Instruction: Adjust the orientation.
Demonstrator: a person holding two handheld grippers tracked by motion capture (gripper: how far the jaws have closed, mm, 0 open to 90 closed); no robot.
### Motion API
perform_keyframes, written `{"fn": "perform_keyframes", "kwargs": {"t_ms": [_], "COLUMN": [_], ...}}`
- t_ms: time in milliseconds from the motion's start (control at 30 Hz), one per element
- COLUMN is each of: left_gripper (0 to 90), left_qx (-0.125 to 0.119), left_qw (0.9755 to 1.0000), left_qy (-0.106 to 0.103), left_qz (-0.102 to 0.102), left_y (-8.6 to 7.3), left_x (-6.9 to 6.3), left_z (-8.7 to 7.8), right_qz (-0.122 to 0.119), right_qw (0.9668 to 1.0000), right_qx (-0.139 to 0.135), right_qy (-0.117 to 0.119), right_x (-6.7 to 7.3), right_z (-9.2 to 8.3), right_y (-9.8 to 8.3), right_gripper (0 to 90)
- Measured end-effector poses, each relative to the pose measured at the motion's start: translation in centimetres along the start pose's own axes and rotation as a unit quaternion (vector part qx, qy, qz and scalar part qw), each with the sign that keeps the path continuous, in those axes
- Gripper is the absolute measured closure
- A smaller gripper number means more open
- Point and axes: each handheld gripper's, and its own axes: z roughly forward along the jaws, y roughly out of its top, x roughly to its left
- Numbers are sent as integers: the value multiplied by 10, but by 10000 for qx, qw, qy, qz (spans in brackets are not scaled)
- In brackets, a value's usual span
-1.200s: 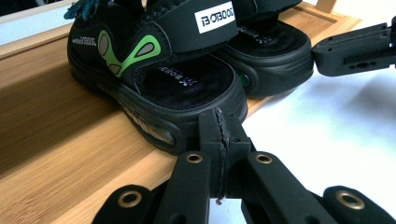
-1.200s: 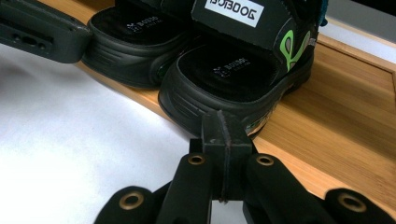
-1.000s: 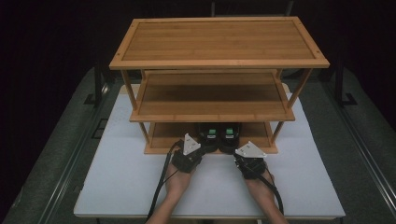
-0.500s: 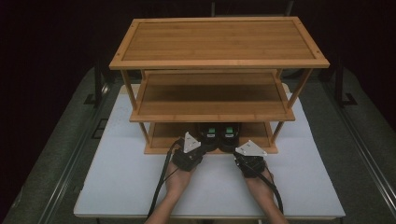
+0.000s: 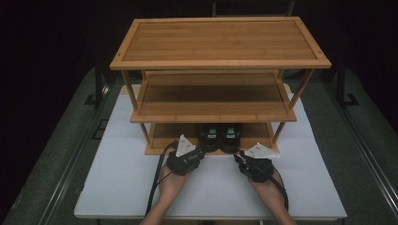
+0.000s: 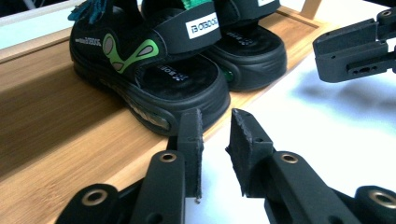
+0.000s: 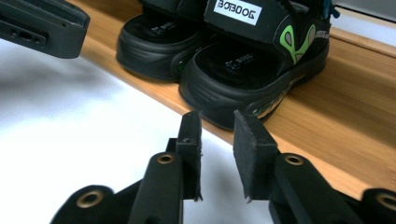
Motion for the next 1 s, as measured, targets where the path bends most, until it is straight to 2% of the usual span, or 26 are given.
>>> {"fn": "perform_keyframes", "kwargs": {"t_ms": [167,367,600,1000], "left_gripper": [699,672,615,545], "left_qx": [-72,-25,7,30], "left_qw": [9999,9997,9994,9989], "left_qy": [-138,-226,-359,-469], "left_qz": [-13,19,-14,-84], "left_y": [-1,-3,-8,-15], "left_x": [-2,-3,-3,1], "left_z": [-5,-8,-13,-24], "right_qz": [11,47,65,94], "right_qw": [9998,9992,9987,9978], "right_qx": [23,84,138,200], "right_qy": [217,389,492,617], "right_x": [-5,-12,-19,-30], "right_z": [-7,-13,-23,-33], "right_y": [-4,-9,-15,-24], "right_gripper": [636,571,497,403]}}
